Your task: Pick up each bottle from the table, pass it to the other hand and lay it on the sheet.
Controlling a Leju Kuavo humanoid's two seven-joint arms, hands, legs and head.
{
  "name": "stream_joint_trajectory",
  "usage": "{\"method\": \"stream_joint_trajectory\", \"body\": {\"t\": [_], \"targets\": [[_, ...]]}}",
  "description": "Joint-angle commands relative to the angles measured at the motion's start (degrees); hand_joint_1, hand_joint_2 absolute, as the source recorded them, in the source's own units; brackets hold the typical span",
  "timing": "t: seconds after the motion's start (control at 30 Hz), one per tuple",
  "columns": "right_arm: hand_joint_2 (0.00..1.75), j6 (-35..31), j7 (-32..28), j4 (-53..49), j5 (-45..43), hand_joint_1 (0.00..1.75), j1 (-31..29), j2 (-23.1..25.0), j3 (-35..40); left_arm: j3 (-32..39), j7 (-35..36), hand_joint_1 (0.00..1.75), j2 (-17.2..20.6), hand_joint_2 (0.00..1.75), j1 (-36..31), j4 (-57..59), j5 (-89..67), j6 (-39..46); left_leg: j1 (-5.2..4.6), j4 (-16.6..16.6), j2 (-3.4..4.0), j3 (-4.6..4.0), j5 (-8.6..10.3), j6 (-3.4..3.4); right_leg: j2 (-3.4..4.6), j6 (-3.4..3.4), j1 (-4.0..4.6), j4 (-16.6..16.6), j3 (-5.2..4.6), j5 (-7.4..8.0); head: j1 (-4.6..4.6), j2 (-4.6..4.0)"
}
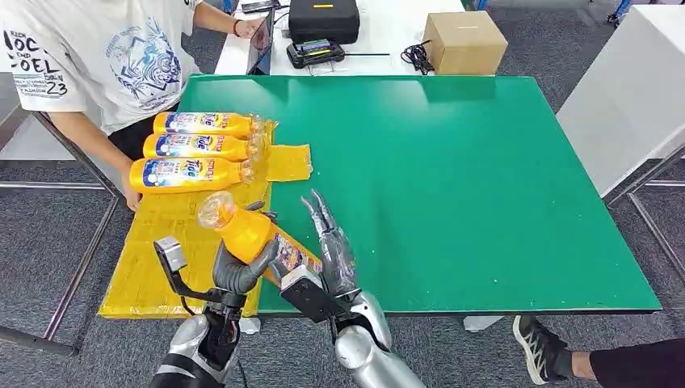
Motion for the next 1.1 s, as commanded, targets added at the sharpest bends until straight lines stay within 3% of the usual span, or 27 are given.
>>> {"method": "stream_joint_trajectory", "body": {"t": [0.03,0.43,0.5,0.57,0.67,0.7,0.73,0.87,1.1], "targets": [[0.00,-1.76,-0.40,-10.00,0.09,0.00,2.76,-2.38,-0.29,2.66,-0.37,1.75,-0.64,1.75,-1.48,1.11,-0.43,2.97,0.10,0.02,-0.03,0.15,-0.08,-0.09,-0.06,-0.12,0.11,-0.04,0.21,-0.07,0.02,0.00],[0.00,-4.60,-1.12,-13.66,0.62,0.00,3.51,-3.05,2.16,3.64,-3.73,1.75,-0.69,1.75,-3.49,1.21,-4.87,9.45,0.12,0.03,0.00,0.18,-0.10,-0.10,-0.05,-0.13,0.13,-0.04,0.23,-0.08,0.02,0.00],[0.00,-5.67,-2.60,-15.20,-0.34,0.00,3.86,-3.16,2.13,2.48,-9.82,1.75,0.31,1.75,-4.57,0.15,-14.37,17.02,0.14,0.02,0.00,0.25,-0.12,-0.12,-0.05,-0.15,0.15,-0.05,0.30,-0.10,0.02,0.00],[0.00,-5.40,-3.86,-17.91,-1.92,0.00,3.58,-3.97,2.67,1.48,-15.24,1.75,2.53,1.75,-7.17,-0.77,-29.98,30.44,0.11,0.05,-0.03,0.13,-0.08,-0.10,-0.07,-0.13,0.12,0.01,0.18,-0.08,0.02,0.00],[0.00,-4.53,-4.55,-20.41,-3.84,0.00,2.69,-3.63,2.89,2.15,-14.35,1.75,6.27,1.75,-12.69,1.35,-51.30,43.26,0.11,0.05,-0.01,0.05,-0.04,-0.11,-0.04,-0.13,0.12,0.02,0.09,-0.04,0.02,0.00],[0.00,-3.95,-4.11,-20.69,-3.96,0.00,2.41,-3.62,3.10,2.13,-12.87,1.75,7.39,1.75,-14.30,2.91,-56.49,43.92,0.16,0.08,0.02,0.15,-0.09,-0.15,-0.02,-0.18,0.17,0.03,0.21,-0.07,0.02,0.00],[0.00,-2.65,-3.85,-20.48,-5.16,0.00,1.76,-3.38,3.23,1.79,-9.69,1.75,9.75,1.75,-17.00,6.99,-70.54,48.04,0.11,0.07,0.00,0.06,-0.03,-0.12,-0.02,-0.15,0.12,0.05,0.09,-0.03,0.02,0.00],[0.00,-0.23,-4.32,-19.05,-7.38,0.00,0.58,-2.92,3.08,4.96,-6.59,1.75,11.28,1.75,-20.53,14.67,-92.72,48.04,0.08,-0.03,0.14,0.19,0.00,-0.11,0.12,-0.13,0.09,0.00,0.15,0.03,0.04,0.00],[0.00,0.32,-4.57,-19.12,-7.43,0.00,0.82,-3.09,3.16,2.18,-5.24,1.75,12.98,1.75,-21.81,20.03,-96.89,47.58,0.09,-0.01,0.12,0.20,0.01,-0.09,0.07,-0.11,0.09,0.05,0.17,-0.01,0.00,0.00]]}}
